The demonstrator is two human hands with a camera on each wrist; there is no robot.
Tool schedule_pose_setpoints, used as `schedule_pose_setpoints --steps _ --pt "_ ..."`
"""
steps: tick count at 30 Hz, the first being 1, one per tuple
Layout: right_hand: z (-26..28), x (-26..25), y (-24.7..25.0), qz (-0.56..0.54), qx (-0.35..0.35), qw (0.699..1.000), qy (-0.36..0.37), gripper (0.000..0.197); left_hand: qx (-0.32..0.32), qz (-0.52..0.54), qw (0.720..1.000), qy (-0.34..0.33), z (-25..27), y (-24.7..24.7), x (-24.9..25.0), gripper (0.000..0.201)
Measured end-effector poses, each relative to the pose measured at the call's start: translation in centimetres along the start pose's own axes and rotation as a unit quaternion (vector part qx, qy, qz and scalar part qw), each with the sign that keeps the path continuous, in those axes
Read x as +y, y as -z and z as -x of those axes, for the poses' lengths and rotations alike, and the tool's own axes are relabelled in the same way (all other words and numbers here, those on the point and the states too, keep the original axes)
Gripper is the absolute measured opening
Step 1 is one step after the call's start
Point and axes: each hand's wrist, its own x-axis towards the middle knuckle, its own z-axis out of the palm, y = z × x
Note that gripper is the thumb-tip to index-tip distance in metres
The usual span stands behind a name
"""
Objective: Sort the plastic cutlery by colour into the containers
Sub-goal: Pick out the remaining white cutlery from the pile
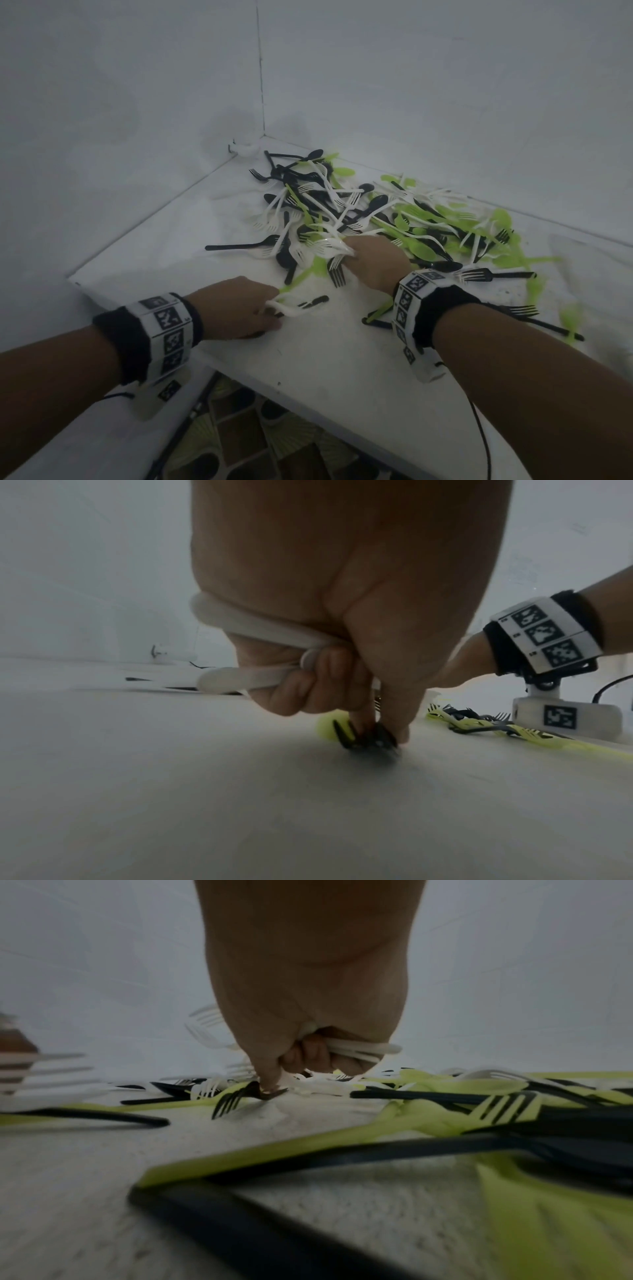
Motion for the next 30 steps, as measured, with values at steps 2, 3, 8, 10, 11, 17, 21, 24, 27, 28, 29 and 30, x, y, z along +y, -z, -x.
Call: schedule_pose_setpoints --steps 2,3,8,10,11,17,21,24,27,28,29,30 --pt "0.1 -0.3 0.6 -0.023 0.054 0.998 -0.008 0.020 0.013 0.003 1.000 0.004 -1.0 0.1 0.4 0.028" --pt "-0.1 -0.3 1.0 -0.042 0.087 0.995 -0.017 0.023 0.017 0.002 1.000 0.008 -1.6 0.2 0.8 0.027" --pt "-0.6 0.3 4.8 -0.188 0.250 0.947 -0.069 0.048 0.047 0.022 0.999 0.015 -4.0 0.9 2.9 0.035" --pt "0.3 0.7 6.8 -0.238 0.277 0.926 -0.096 0.047 0.057 0.088 0.994 0.021 -4.7 1.5 4.0 0.038" --pt "0.8 1.2 7.5 -0.260 0.286 0.916 -0.107 0.044 0.063 0.156 0.985 0.029 -5.1 1.9 4.6 0.031" --pt "5.3 4.6 9.0 -0.404 0.309 0.846 -0.160 0.013 0.094 0.449 0.889 0.014 -7.7 4.3 9.2 0.014" --pt "9.3 7.0 8.6 -0.483 0.302 0.795 -0.211 0.014 0.099 0.480 0.871 0.016 -10.6 4.3 13.1 0.017" --pt "12.4 8.3 8.5 -0.502 0.311 0.767 -0.254 0.014 0.096 0.495 0.864 0.009 -12.3 3.5 17.1 0.016" --pt "15.0 10.2 8.4 -0.537 0.318 0.725 -0.291 0.013 0.082 0.512 0.855 0.013 -13.5 2.5 21.5 0.018" --pt "15.8 10.7 8.4 -0.548 0.320 0.711 -0.301 0.014 0.074 0.528 0.846 0.017 -13.9 2.2 22.9 0.018" --pt "16.5 11.2 8.5 -0.560 0.327 0.697 -0.307 0.017 0.066 0.545 0.835 0.018 -14.1 1.9 24.2 0.018" --pt "17.3 11.7 8.6 -0.572 0.335 0.682 -0.309 0.019 0.055 0.561 0.826 0.015 -14.3 1.7 25.5 0.018"
